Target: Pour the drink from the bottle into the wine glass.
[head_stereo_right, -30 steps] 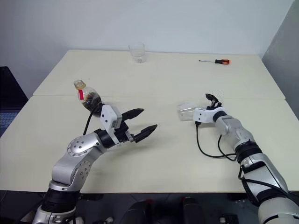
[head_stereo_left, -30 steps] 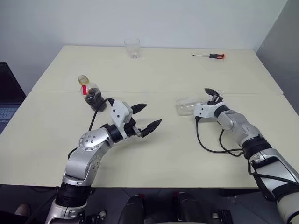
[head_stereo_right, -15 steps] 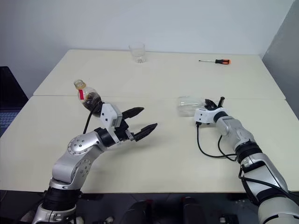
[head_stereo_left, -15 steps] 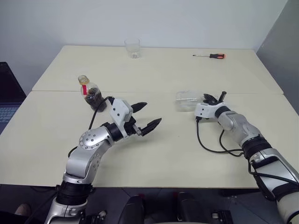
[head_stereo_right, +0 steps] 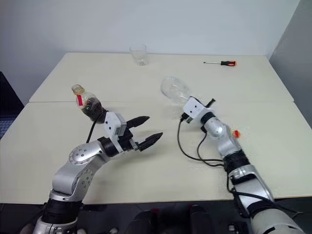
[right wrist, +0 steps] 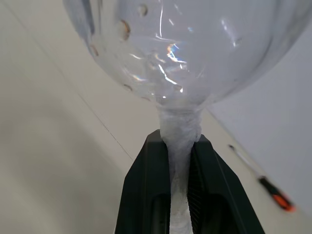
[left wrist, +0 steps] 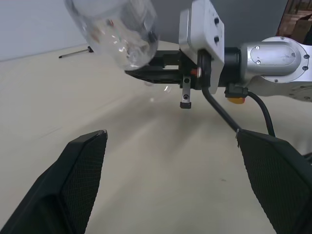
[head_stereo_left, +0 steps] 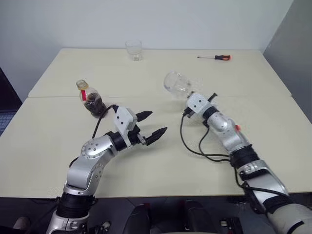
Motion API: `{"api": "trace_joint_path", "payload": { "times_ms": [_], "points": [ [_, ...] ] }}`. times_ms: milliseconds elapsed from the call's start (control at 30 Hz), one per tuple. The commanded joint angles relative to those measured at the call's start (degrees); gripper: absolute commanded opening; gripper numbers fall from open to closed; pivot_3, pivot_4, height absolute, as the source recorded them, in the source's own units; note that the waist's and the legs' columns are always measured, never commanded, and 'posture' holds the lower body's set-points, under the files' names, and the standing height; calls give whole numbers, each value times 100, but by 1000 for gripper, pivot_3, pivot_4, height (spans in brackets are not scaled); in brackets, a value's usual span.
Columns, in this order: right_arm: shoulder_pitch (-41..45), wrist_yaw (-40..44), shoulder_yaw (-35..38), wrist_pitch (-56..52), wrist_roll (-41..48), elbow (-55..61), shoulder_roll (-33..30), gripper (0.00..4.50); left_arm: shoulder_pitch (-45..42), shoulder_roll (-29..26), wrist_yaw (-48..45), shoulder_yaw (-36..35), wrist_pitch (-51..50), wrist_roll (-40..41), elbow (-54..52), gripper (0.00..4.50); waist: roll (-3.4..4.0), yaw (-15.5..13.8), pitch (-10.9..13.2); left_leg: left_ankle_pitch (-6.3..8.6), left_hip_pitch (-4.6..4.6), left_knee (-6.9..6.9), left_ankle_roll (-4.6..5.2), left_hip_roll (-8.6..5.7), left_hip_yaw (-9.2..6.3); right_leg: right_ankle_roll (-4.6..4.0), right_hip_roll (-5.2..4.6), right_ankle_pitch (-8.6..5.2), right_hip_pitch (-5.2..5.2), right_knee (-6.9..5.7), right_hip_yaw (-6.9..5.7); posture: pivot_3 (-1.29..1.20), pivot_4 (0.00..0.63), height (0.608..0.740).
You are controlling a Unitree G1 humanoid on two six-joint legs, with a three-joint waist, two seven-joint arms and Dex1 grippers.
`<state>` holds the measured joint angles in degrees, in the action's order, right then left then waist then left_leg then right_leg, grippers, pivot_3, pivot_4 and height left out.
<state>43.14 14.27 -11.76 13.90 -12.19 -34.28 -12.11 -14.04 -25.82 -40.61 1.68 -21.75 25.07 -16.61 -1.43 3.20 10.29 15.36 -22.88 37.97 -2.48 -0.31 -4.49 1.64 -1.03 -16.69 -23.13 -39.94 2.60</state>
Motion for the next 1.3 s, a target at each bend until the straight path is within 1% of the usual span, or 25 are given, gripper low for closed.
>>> {"api": "trace_joint_path", "payload": {
  "times_ms": [33,167,300,567,633,700,800,1100,1300],
  "points": [
    [-47,478,322,-1,902,323,465,157,106,-62,-8,-193,-121,247,-441,4500,0,-9,0,1,0,0,2,0,0,0,0,0,0,0,-1,0,150,740],
    [-137,784,374,-63,1365,353,948,157,309,-108,29,-290,-274,398,-717,4500,1,-17,0,5,1,1,9,-1,-1,0,-2,0,0,0,0,0,150,740],
    [-214,1005,443,-218,1641,359,1149,157,612,-168,116,-494,-349,517,-1021,4500,3,-16,1,5,1,0,9,-1,-2,0,-2,0,-2,-1,-1,0,150,740],
    [-369,1244,446,-174,1709,279,1207,157,1399,-259,470,-1090,-471,743,-1741,4500,4,-12,2,5,2,-1,9,0,-1,0,-1,0,-4,-2,1,0,150,740],
    [-388,1245,457,-148,1745,227,1283,157,1556,-278,598,-1396,-441,813,-1812,4500,4,-11,2,5,3,-2,9,1,-3,0,0,0,-4,-3,-1,0,150,740],
    [-438,1255,452,-134,1757,203,1349,157,1671,-222,801,-1659,-442,899,-1913,4500,4,-12,2,6,3,-2,9,2,-1,-1,0,0,-4,-3,0,0,150,740],
    [-569,1313,423,-156,1750,217,1400,157,1938,-88,1143,-1863,-530,1098,-2289,4500,4,-12,2,6,2,-3,9,2,-2,0,-1,0,-4,0,0,0,150,740],
    [-708,1376,480,-167,1778,130,1472,157,3458,119,2032,-2472,-802,1784,-3762,4500,5,-27,2,6,4,-2,10,2,-2,-1,-1,-1,-1,-2,0,0,150,740],
    [-718,1424,493,-107,1833,-81,1617,157,4036,115,2423,-2771,-742,1984,-4106,4500,5,-37,2,7,5,-2,10,1,-3,-3,0,-2,2,0,-1,0,150,740]
  ]
}}
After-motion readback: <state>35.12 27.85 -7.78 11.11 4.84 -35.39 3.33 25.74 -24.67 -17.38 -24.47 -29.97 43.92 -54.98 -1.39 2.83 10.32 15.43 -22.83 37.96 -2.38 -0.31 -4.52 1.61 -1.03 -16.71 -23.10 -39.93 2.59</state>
